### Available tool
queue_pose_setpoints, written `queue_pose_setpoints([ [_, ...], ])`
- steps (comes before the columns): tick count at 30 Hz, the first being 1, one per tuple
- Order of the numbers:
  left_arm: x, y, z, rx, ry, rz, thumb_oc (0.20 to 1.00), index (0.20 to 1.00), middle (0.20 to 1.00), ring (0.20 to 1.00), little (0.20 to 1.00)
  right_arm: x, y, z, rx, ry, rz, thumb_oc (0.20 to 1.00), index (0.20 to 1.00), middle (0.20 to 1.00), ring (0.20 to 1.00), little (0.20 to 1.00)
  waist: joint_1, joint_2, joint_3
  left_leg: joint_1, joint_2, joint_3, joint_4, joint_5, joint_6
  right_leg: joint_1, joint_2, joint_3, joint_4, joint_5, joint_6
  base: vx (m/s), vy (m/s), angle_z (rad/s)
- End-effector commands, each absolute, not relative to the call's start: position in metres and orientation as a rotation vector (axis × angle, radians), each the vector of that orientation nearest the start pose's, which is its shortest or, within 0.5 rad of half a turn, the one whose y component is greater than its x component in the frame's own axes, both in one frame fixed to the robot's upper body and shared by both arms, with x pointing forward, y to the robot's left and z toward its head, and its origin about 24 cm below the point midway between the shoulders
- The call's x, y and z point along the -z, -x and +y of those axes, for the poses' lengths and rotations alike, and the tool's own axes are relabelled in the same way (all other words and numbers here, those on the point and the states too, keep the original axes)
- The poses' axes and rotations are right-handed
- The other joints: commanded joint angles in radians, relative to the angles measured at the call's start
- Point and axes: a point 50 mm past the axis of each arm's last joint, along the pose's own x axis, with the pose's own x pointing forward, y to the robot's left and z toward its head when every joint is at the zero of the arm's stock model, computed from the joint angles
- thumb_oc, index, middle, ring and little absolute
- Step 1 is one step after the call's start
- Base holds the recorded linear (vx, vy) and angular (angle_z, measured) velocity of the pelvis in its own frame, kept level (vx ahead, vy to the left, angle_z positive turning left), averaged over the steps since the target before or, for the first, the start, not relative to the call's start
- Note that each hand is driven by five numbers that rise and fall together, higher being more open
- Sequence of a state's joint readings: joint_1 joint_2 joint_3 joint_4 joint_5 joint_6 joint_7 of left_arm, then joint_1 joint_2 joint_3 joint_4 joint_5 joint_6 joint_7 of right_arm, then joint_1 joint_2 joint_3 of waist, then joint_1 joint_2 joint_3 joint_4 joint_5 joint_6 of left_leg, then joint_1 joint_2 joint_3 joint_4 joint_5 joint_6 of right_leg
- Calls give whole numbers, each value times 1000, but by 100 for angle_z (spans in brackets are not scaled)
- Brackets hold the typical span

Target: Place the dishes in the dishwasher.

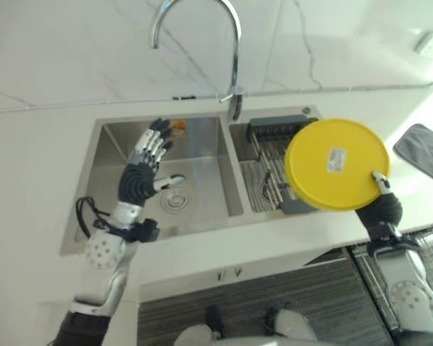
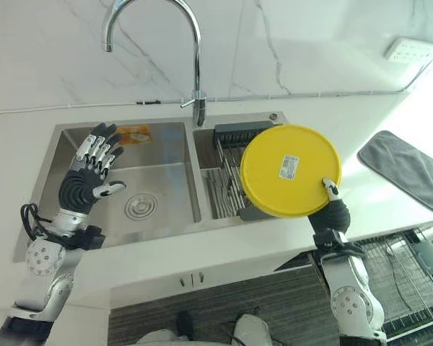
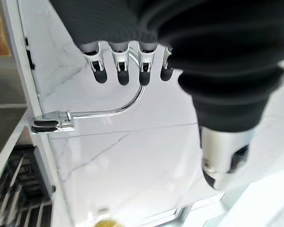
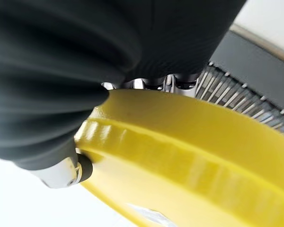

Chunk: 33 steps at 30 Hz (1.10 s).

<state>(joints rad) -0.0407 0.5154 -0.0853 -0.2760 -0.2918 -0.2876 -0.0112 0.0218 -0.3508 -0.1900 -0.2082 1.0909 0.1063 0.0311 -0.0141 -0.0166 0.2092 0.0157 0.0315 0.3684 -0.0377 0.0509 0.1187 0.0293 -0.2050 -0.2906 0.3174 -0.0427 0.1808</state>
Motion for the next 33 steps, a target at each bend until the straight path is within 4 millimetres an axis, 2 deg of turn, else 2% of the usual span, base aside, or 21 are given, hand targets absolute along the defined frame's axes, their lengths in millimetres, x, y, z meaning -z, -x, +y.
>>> queue_pose_setpoints([
  [1, -175, -238, 184, 203, -276, -673, 1000, 1000, 1000, 1000, 1000, -150, -246, -231, -107, -781, -424, 200, 200, 200, 200, 200, 15, -15, -70, 71, 3, -174, -50, -96, -111, 53, -19, -40, -193, 89, -36, -165, -292, -63],
  [2, -178, -237, 183, 210, -288, -671, 1000, 1000, 1000, 1000, 1000, -151, -245, -226, -114, -789, -429, 200, 200, 200, 200, 200, 33, -20, -84, 59, 9, -160, -50, -91, -123, 99, -66, -77, -250, 126, -15, -166, -341, -68],
  [3, -178, -238, 183, 216, -297, -669, 1000, 1000, 1000, 1000, 1000, -151, -245, -223, -116, -790, -430, 200, 200, 200, 200, 200, 35, -22, -89, 58, 14, -152, -50, -91, -127, 115, -80, -84, -274, 137, -6, -167, -389, -72],
  [7, -181, -239, 179, 235, -319, -674, 1000, 1000, 1000, 1000, 1000, -148, -242, -215, -132, -787, -416, 200, 200, 200, 200, 200, 23, -21, -98, 58, 55, -135, -50, -87, -152, 131, -88, -67, -362, 143, 9, -135, -360, -81],
  [9, -181, -238, 178, 228, -332, -681, 1000, 1000, 1000, 1000, 1000, -147, -243, -213, -140, -771, -412, 200, 200, 200, 200, 200, 19, -22, -97, 54, 97, -116, -50, -75, -177, 132, -70, -78, -398, 127, 19, -161, -498, -43],
  [11, -181, -238, 178, 229, -332, -681, 1000, 1000, 1000, 1000, 1000, -147, -243, -213, -139, -768, -412, 200, 200, 200, 200, 200, 19, -22, -98, 53, 103, -113, -50, -73, -180, 131, -67, -77, -400, 125, 19, -102, -349, -55],
  [12, -180, -236, 178, 221, -339, -675, 1000, 1000, 1000, 1000, 1000, -149, -243, -213, -151, -742, -407, 200, 200, 200, 200, 200, 8, -24, -98, 41, 151, -96, -50, -47, -204, 108, -31, -43, -405, 92, 22, -149, -516, -64],
  [13, -179, -235, 178, 218, -343, -673, 1000, 1000, 1000, 1000, 1000, -150, -242, -212, -154, -738, -403, 200, 200, 200, 200, 200, 3, -24, -97, 35, 172, -90, -50, -33, -213, 95, -17, -28, -405, 85, 18, -187, -654, -27],
  [15, -175, -234, 178, 202, -346, -671, 1000, 1000, 1000, 1000, 1000, -152, -245, -207, -187, -742, -384, 200, 200, 200, 200, 200, -7, -21, -95, 28, 218, -69, -50, -4, -236, 70, 11, -2, -405, 77, 0, -104, -394, -25],
  [17, -169, -233, 180, 173, -353, -653, 1000, 1000, 1000, 1000, 1000, -153, -246, -202, -221, -712, -365, 200, 200, 200, 200, 200, -19, -21, -88, 25, 255, -60, -49, 30, -258, 47, 57, 41, -405, 69, -35, -74, -447, -59],
  [18, -167, -232, 180, 166, -349, -650, 1000, 1000, 1000, 1000, 1000, -156, -246, -202, -224, -717, -374, 200, 200, 200, 200, 200, -19, -21, -82, 21, 258, -65, -34, 34, -261, 40, 67, 60, -405, 69, -44, -40, -345, -49],
  [19, -165, -231, 180, 159, -345, -648, 1000, 1000, 1000, 1000, 1000, -157, -246, -201, -228, -717, -376, 200, 200, 200, 200, 200, -18, -22, -78, 17, 255, -76, -15, 31, -260, 35, 73, 74, -405, 70, -51, -42, -293, -49],
  [20, -161, -229, 181, 144, -344, -647, 1000, 1000, 1000, 1000, 1000, -158, -247, -201, -220, -697, -396, 200, 200, 200, 200, 200, -14, -25, -66, -14, 250, -105, 70, 3, -258, 30, 82, 101, -405, 73, -68, -29, -264, -48],
  [21, -160, -228, 182, 132, -343, -648, 1000, 1000, 1000, 1000, 1000, -160, -248, -200, -230, -688, -404, 200, 200, 200, 200, 200, -6, -26, -55, -44, 221, -147, 151, -44, -247, 38, 85, 116, -405, 70, -73, 17, -301, -65],
  [22, -158, -225, 184, 107, -327, -642, 1000, 1000, 1000, 1000, 1000, -163, -250, -189, -256, -685, -418, 200, 200, 200, 200, 200, 17, -18, -43, -70, 117, -208, 205, -104, -205, 39, 101, 148, -405, 65, -83, 75, -174, -51],
  [26, -159, -226, 180, 150, -329, -641, 1000, 1000, 1000, 1000, 1000, -163, -247, -185, -242, -684, -446, 200, 200, 200, 200, 200, 25, -7, -41, -62, 20, -140, 176, -119, -169, 65, 117, 107, -405, 58, -80, 106, -60, -17],
  [27, -159, -227, 178, 160, -333, -646, 1000, 1000, 1000, 1000, 1000, -163, -246, -185, -232, -680, -456, 200, 200, 200, 200, 200, 23, -5, -40, -55, 5, -116, 157, -114, -164, 72, 122, 91, -405, 58, -78, 144, 13, 67],
  [29, -161, -231, 173, 168, -334, -657, 1000, 1000, 1000, 1000, 1000, -163, -246, -183, -222, -670, -471, 200, 200, 200, 200, 200, 13, -5, -42, -26, 14, -67, 101, -94, -159, 85, 136, 60, -405, 46, -83, 225, 105, 48],
  [30, -161, -233, 171, 157, -344, -653, 1000, 1000, 1000, 1000, 1000, -163, -246, -183, -231, -670, -464, 200, 200, 200, 200, 200, 19, -7, -43, -7, -6, -102, 80, -95, -151, 97, 142, 60, -404, 41, -82, 293, 181, 23],
  [33, -161, -235, 170, 147, -337, -652, 1000, 1000, 1000, 1000, 1000, -167, -241, -189, -281, -664, -508, 200, 200, 200, 200, 200, 9, -16, -50, 33, -8, -118, 32, -89, -135, 89, 170, 75, -339, 2, -90, 234, 148, -14],
])
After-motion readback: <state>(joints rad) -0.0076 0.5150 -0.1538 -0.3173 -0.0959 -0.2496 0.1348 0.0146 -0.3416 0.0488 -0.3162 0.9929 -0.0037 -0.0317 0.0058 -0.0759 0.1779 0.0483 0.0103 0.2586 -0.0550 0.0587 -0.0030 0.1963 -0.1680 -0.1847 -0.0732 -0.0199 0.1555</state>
